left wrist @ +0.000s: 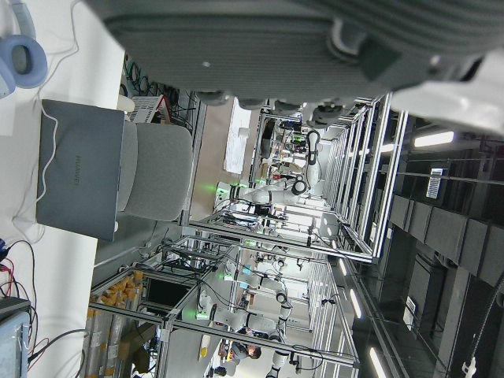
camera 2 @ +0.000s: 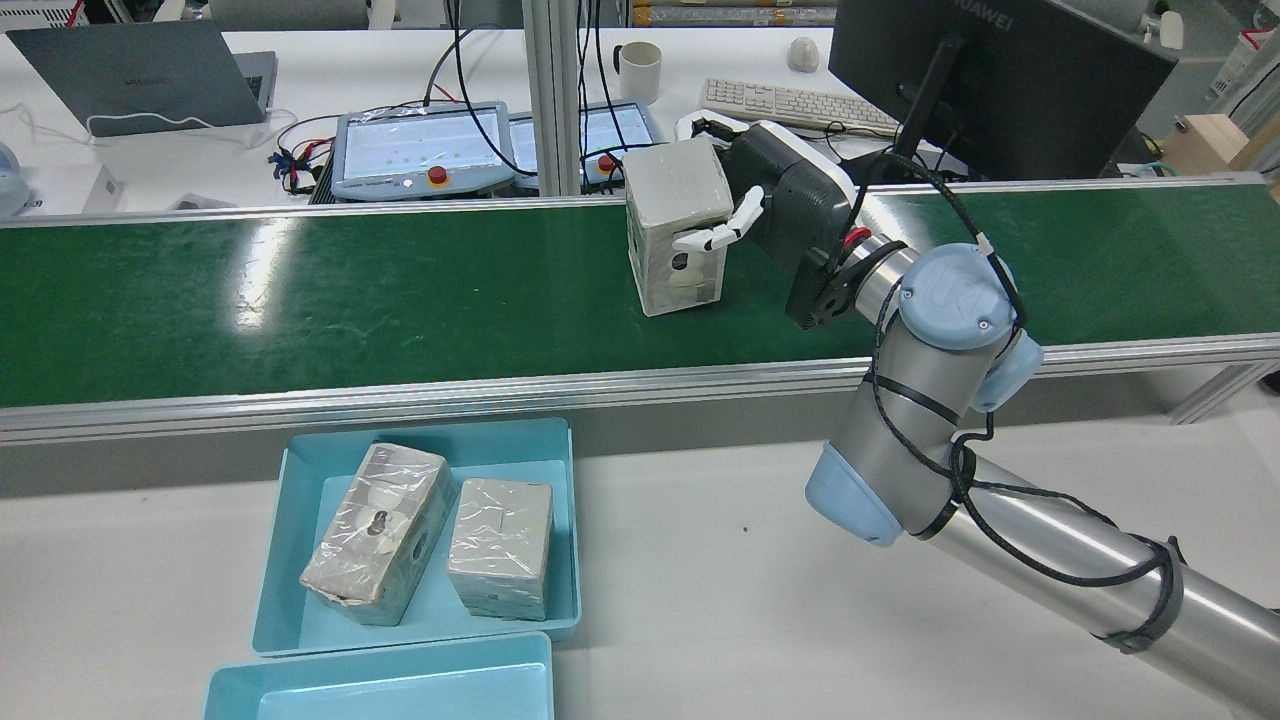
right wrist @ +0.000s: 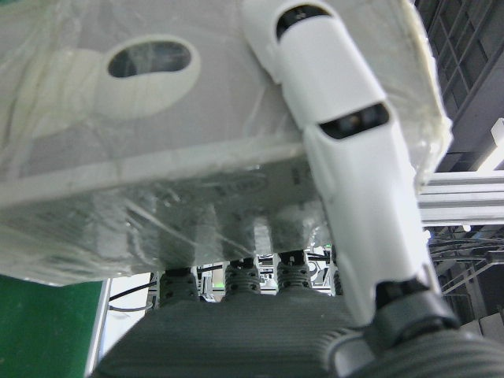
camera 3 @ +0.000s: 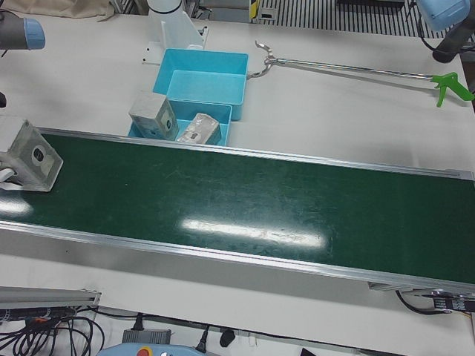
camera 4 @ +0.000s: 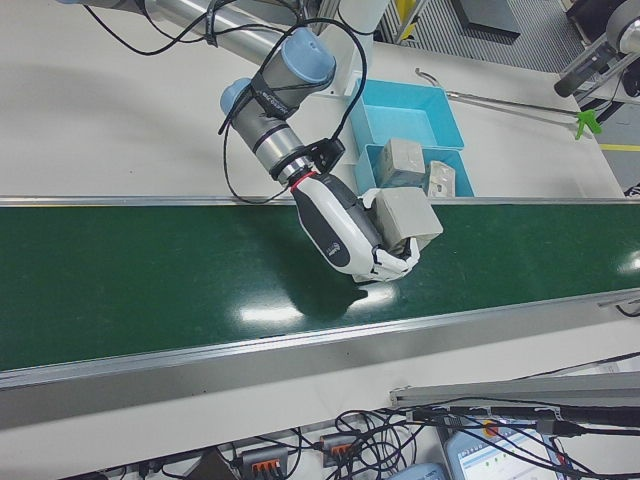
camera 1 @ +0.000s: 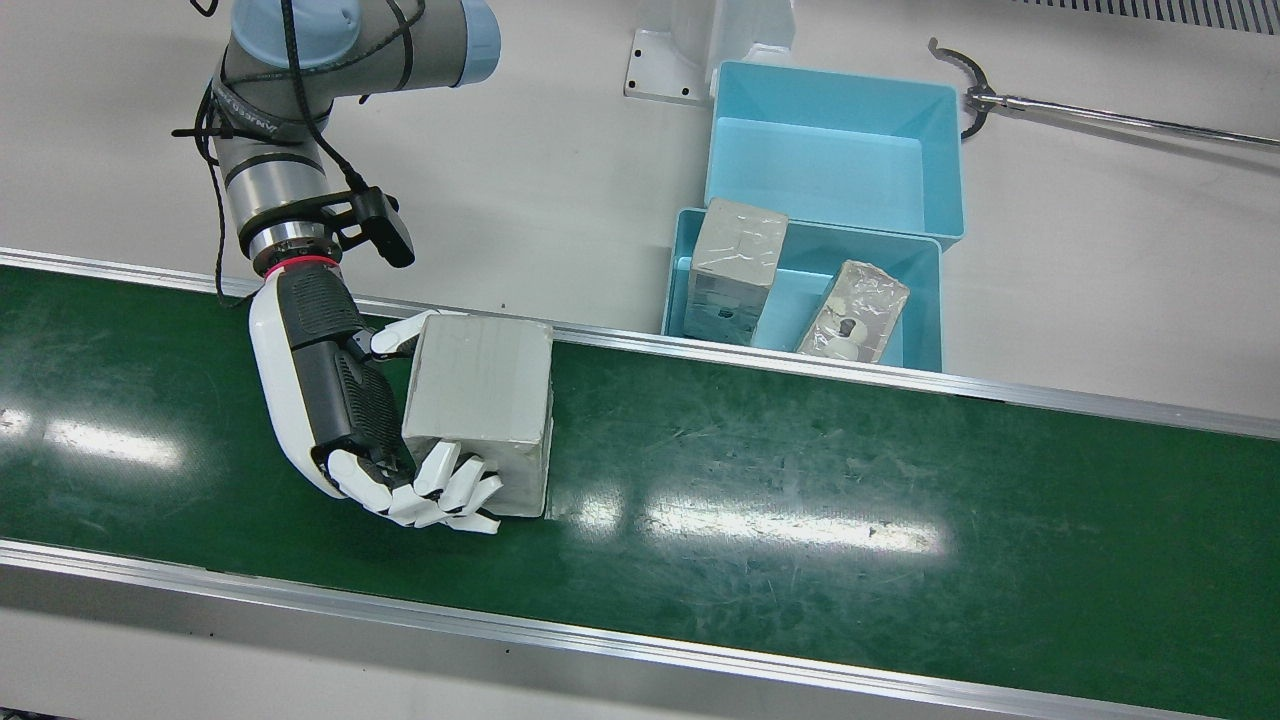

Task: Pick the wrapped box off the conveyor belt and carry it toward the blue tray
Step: 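Lift the box off the belt and carry it toward the blue trays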

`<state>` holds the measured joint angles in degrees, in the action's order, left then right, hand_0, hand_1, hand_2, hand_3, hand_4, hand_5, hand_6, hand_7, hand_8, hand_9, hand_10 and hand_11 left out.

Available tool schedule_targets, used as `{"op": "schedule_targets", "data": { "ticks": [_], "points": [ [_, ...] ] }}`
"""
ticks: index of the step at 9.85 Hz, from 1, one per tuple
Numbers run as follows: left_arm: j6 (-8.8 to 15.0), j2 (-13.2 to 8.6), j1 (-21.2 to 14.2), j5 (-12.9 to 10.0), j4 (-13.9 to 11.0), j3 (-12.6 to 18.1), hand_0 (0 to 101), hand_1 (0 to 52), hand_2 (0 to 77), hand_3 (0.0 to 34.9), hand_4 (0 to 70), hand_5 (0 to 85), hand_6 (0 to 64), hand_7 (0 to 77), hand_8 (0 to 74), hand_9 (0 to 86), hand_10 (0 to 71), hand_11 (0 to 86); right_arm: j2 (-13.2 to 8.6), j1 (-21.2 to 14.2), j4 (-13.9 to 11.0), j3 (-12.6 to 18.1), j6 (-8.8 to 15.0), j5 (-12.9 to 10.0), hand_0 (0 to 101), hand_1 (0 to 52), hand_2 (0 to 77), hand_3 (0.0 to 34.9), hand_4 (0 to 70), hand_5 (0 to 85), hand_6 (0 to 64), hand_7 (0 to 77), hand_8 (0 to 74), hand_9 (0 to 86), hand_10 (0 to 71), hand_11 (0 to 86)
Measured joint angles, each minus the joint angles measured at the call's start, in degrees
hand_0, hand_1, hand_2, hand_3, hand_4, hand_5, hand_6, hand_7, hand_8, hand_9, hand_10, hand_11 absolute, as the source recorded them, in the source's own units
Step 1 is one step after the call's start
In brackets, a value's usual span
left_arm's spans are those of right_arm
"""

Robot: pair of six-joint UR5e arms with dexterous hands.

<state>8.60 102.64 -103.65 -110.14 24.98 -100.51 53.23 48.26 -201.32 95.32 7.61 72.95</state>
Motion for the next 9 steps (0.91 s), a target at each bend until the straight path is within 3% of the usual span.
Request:
{"op": "schedule_targets", "data": {
  "ticks": [2, 3, 4, 5, 7, 8, 9],
  "points": [
    [0.00, 0.00, 0.00, 0.00, 0.00, 0.00, 0, 0.0, 0.5, 0.0, 0.0, 1.1, 0.0, 0.5, 0.0, 0.0, 0.5, 0.0, -0.35, 1.03, -2.88, 4.94, 0.08, -0.11, 56, 6.5, 36.5, 13.6, 25.1, 62.7, 27.8, 53.5, 39.3, 42.0, 36.5, 28.4],
    [0.00, 0.00, 0.00, 0.00, 0.00, 0.00, 0, 0.0, 0.5, 0.0, 0.0, 1.1, 0.0, 0.0, 0.0, 0.0, 0.0, 0.0, -1.58, 1.38, -4.68, 7.52, 0.11, -0.48, 56, 6.5, 36.5, 11.2, 26.2, 66.0, 30.0, 56.7, 42.0, 44.2, 40.4, 31.1],
    [0.00, 0.00, 0.00, 0.00, 0.00, 0.00, 0, 0.0, 0.5, 0.0, 0.0, 1.1, 0.0, 0.0, 0.0, 0.0, 0.0, 0.0, -3.82, 0.59, -6.54, 9.30, 0.28, -0.87, 54, 6.5, 36.5, 5.3, 27.8, 69.3, 32.7, 62.2, 45.8, 46.4, 45.3, 33.8],
    [0.00, 0.00, 0.00, 0.00, 0.00, 0.00, 0, 0.0, 0.5, 0.0, 0.0, 1.1, 0.0, 0.5, 0.0, 0.0, 0.5, 0.0, -5.70, -1.32, -7.74, 10.13, 1.19, -1.74, 54, 6.5, 36.5, 5.3, 27.8, 69.3, 32.7, 62.2, 45.8, 46.4, 45.3, 33.8],
    [0.00, 0.00, 0.00, 0.00, 0.00, 0.00, 0, 0.0, 0.5, 0.0, 0.0, 1.1, 0.0, 0.0, 0.0, 0.0, 0.5, 0.0, -8.91, -7.75, -8.74, 9.84, 4.44, -6.71, 54, 6.5, 36.5, 3.2, 28.4, 68.7, 32.7, 63.8, 46.4, 47.5, 46.4, 34.4],
    [0.00, 0.00, 0.00, 0.00, 0.00, 0.00, 0, 0.0, 0.5, 0.0, 0.0, 1.1, 0.0, 0.0, 0.0, 0.0, 0.5, 0.0, -11.03, -10.38, -8.82, 8.50, 6.12, -8.71, 52, 1.1, 42.0, 3.2, 28.9, 69.8, 33.3, 67.6, 46.9, 48.5, 48.0, 34.9],
    [0.00, 0.00, 0.00, 0.00, 0.00, 0.00, 0, 0.0, 0.5, 0.0, 0.0, 1.1, 0.0, 0.0, 0.0, 0.0, 0.5, 0.0, -13.28, -12.58, -8.68, 6.63, 7.98, -10.05, 52, 1.1, 42.0, 3.1, 28.9, 69.8, 33.3, 68.2, 46.9, 49.1, 48.0, 34.9]
  ]
}}
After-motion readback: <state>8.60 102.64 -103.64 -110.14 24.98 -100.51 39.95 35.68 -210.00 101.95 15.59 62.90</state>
